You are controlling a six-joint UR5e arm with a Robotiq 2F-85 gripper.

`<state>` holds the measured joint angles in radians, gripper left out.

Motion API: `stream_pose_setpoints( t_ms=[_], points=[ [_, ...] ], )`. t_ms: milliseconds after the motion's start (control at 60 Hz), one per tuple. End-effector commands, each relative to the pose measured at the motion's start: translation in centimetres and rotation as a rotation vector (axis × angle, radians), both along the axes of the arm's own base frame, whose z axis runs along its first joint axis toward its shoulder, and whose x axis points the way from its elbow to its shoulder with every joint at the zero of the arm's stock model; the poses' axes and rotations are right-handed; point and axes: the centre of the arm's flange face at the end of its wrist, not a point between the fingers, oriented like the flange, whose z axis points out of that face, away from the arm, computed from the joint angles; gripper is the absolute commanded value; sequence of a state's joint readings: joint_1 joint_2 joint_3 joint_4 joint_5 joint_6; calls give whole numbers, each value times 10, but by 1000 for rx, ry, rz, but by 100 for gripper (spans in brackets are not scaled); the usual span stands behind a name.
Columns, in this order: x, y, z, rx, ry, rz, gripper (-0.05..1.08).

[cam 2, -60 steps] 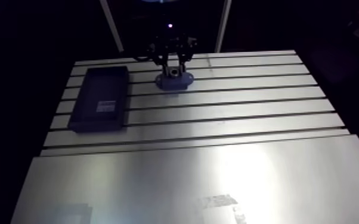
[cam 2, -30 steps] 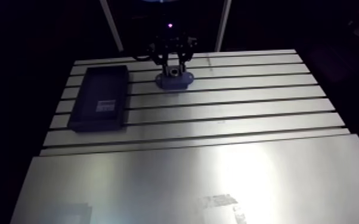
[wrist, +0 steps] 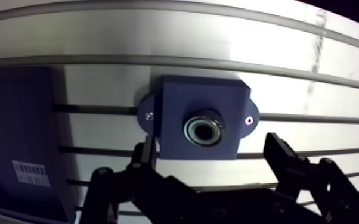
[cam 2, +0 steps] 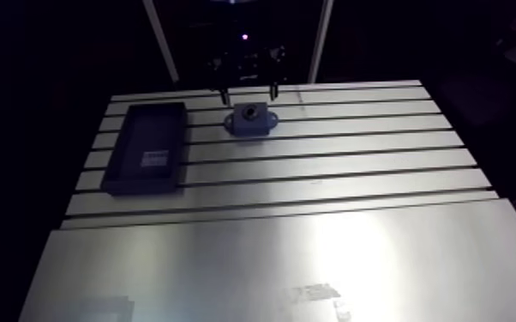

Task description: Pick up the bearing and press it into the housing until flush.

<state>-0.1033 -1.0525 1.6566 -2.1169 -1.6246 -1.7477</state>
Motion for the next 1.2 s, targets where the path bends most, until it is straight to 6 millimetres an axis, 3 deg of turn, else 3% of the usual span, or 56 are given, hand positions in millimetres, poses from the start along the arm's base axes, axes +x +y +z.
stream_pose_setpoints(
  t_ms=[17,167,200,283,300,317,333,350,367,383,400,417,833,1200],
  points=[
    [0,1,17,1,14,-2,0],
    [1,-1,28,-1,13,-1,3],
    [-1,-1,33,-4,9,-5,17],
    [-1,-1,39,-6,-1,-8,30],
    [-1,0,44,-7,-4,-15,44],
    [-1,0,44,-7,-4,-15,44],
    [-2,1,48,-8,-5,-20,67],
    [-2,1,48,-8,-5,-20,67],
    [-3,3,50,-9,-5,-28,87],
    [-3,3,50,-9,-5,-28,87],
    [-3,5,50,-12,-4,-30,100],
    [-3,7,49,-14,-8,-36,106],
    [-5,9,15,-25,-74,-33,108],
    [-9,9,8,-21,-54,-30,108]
  ],
)
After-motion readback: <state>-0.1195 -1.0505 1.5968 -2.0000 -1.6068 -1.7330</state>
